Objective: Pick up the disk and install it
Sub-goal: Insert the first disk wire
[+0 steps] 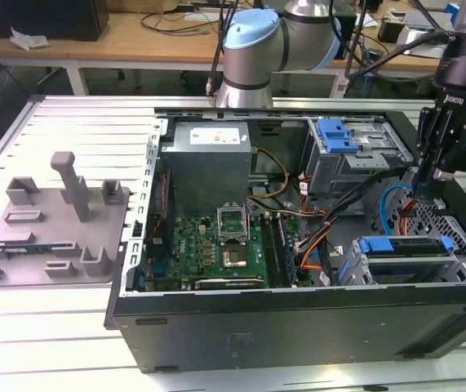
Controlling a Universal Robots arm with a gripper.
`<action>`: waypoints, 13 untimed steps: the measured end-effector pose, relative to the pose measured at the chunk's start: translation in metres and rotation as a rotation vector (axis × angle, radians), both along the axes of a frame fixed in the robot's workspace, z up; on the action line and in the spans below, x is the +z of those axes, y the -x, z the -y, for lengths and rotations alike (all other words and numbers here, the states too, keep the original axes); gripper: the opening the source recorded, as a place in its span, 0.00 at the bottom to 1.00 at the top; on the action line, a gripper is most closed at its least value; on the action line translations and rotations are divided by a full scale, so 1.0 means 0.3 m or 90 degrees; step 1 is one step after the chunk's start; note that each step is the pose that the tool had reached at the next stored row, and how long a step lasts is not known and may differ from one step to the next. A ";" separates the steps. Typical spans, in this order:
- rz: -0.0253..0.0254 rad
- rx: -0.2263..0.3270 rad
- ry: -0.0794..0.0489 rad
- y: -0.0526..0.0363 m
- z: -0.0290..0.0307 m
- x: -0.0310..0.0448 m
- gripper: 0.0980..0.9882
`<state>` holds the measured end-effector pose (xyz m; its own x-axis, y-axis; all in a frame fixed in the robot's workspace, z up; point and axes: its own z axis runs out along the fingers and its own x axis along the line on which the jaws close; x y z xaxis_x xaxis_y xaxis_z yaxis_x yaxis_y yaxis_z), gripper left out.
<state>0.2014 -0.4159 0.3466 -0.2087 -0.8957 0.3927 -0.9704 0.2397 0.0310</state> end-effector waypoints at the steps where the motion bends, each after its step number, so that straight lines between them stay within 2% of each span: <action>1: 0.0000 0.000 0.000 0.000 0.000 0.000 0.29; 9: 0.0006 0.000 0.000 0.004 0.000 -0.002 0.29; 12: 0.0047 0.000 0.000 0.007 0.000 -0.003 0.29; 13: 0.0078 0.000 0.000 0.007 0.000 -0.003 0.29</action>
<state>0.1993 -0.4160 0.3458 -0.2137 -0.8956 0.3901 -0.9706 0.2399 0.0191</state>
